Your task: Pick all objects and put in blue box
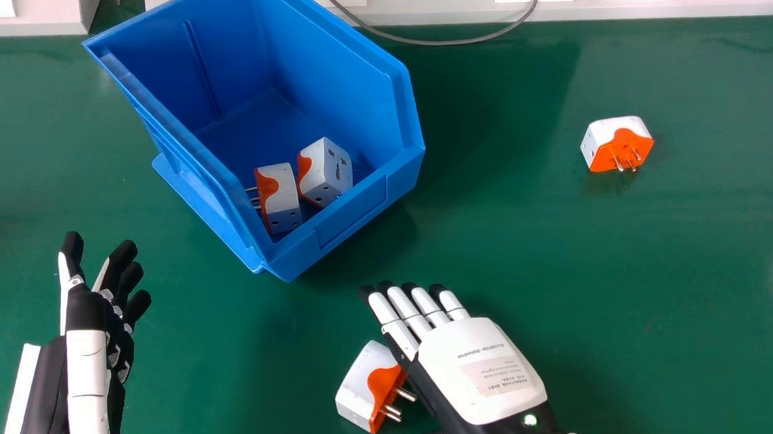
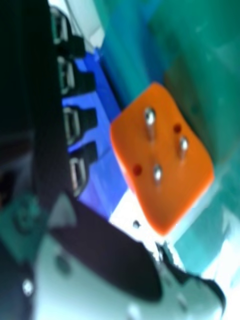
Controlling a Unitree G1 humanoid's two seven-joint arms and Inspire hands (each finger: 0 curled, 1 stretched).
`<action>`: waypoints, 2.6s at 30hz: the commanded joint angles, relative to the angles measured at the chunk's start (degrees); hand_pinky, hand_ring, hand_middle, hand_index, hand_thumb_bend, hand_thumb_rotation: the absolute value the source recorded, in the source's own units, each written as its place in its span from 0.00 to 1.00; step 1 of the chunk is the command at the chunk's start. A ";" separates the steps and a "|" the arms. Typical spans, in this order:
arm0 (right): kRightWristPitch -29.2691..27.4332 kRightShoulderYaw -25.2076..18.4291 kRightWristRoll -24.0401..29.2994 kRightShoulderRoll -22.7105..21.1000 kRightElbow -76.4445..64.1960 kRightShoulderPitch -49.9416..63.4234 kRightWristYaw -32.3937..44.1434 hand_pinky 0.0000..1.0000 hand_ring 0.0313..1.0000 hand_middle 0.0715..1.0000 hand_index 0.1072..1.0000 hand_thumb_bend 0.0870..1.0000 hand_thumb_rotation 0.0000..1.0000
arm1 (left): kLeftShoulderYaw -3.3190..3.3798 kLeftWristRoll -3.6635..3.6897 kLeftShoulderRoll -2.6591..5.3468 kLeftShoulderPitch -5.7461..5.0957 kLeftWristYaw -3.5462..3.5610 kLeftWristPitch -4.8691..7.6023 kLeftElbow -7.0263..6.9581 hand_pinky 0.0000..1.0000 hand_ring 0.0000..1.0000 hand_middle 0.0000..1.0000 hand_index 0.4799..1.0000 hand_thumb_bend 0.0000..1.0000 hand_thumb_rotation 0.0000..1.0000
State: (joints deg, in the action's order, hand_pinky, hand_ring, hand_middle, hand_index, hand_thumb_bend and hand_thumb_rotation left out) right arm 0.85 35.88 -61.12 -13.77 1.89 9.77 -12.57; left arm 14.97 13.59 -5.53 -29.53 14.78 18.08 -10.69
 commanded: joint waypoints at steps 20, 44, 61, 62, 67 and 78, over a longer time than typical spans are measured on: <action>4.10 2.17 -1.14 2.70 4.67 -4.63 -2.26 0.89 0.89 0.91 0.90 0.53 0.60 | 0.55 -0.19 -0.64 -0.11 -0.17 1.08 -1.27 0.96 0.97 0.96 1.00 0.89 1.00; -1.94 1.21 5.79 1.97 8.47 -7.65 -4.34 0.16 0.20 0.24 0.27 0.27 0.18 | 0.67 0.18 -0.57 -0.53 -0.29 0.70 -1.79 0.96 0.97 0.96 1.00 0.89 1.00; -0.84 1.00 6.96 1.98 6.69 -7.40 -1.87 0.21 0.26 0.30 0.30 0.24 0.17 | 0.56 0.16 -0.55 -1.52 -0.72 0.20 -3.22 0.96 0.97 0.96 1.00 0.90 1.00; -0.90 0.94 7.13 1.97 6.62 -7.41 -1.86 0.21 0.26 0.30 0.30 0.24 0.17 | 0.57 0.13 -0.56 -1.37 -0.69 0.33 -2.87 0.96 0.97 0.96 1.00 0.90 1.00; -1.21 0.35 7.85 1.60 3.30 -6.58 -0.97 0.18 0.21 0.26 0.27 0.25 0.13 | 0.55 0.05 -0.57 -1.44 -0.78 0.14 -3.11 0.96 0.97 0.96 1.00 0.90 1.00; -0.51 -4.57 10.86 0.50 -16.24 -3.92 7.04 0.11 0.15 0.20 0.23 0.26 0.08 | 0.36 -0.40 -0.65 -0.75 -1.13 -0.08 -2.75 0.97 0.97 0.96 1.00 0.90 1.00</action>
State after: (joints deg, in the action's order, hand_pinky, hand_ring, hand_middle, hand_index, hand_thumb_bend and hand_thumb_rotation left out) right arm 0.63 32.35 -51.20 -13.67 -10.67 6.29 -6.13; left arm 15.00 13.47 -5.65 -30.52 13.78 17.64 -12.62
